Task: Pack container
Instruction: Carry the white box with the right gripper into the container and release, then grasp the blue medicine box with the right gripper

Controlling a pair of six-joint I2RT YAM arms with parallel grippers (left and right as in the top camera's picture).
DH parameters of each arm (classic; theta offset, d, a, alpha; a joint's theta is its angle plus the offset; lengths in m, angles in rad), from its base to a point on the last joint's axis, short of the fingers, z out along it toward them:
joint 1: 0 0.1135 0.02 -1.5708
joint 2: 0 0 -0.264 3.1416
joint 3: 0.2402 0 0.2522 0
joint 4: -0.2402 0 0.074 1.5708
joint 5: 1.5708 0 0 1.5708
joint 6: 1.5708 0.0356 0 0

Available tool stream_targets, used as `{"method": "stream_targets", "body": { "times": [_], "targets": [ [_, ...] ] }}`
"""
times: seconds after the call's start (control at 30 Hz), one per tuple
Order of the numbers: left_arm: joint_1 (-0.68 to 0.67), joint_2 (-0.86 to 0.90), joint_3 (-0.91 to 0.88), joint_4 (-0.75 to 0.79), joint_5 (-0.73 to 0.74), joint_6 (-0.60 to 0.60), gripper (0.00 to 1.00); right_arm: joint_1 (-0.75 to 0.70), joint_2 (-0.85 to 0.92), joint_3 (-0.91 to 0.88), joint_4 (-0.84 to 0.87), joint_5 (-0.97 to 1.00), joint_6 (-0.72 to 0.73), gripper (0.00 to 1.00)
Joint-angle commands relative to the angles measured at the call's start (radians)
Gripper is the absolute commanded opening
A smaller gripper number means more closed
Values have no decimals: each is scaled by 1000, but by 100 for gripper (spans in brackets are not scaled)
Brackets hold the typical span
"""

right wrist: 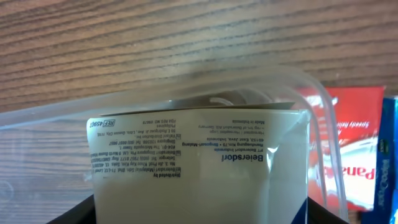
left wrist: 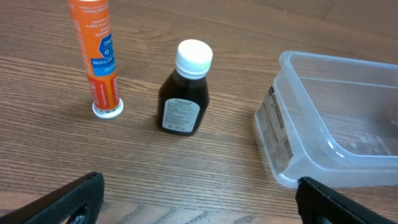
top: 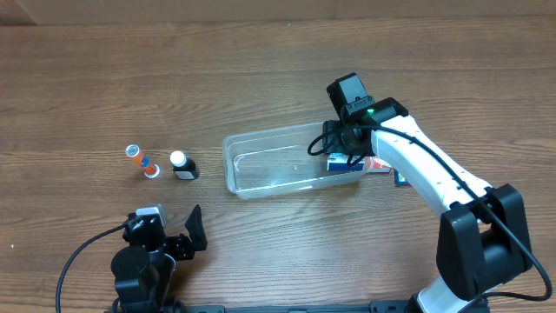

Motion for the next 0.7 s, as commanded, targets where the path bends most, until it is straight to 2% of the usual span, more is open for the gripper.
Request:
{"method": "stream_targets", "body": {
  "times": [0.0,0.03,0.1,0.2,0.23,0.43,0.53,0.67],
  "targets": [
    [-4,-10,-6,4,-7,-14,100,-3,1,0,12,28,-75,67],
    [-4,-10,-6,4,-7,-14,100,-3,1,0,12,27,-100,67],
    [-4,-10,-6,4,-7,-14,100,-3,1,0,12,26,-129,75],
    [-4,-10,-6,4,-7,-14,100,-3,0,4,11,22,-128,80],
    [-4,-10,-6,4,-7,-14,100,-3,-2,19,7,23,-129,87],
    [-4,-10,-6,4,-7,-14,100,-38,-35,236,-60,39,-129,89],
    [-4,-10,-6,4,-7,-14,100,-105,-36,277,-185,39,-115,89],
    [-4,-10,-6,4,-7,-14,100,-321,-36,273,-306,-6,-45,93]
  ]
}}
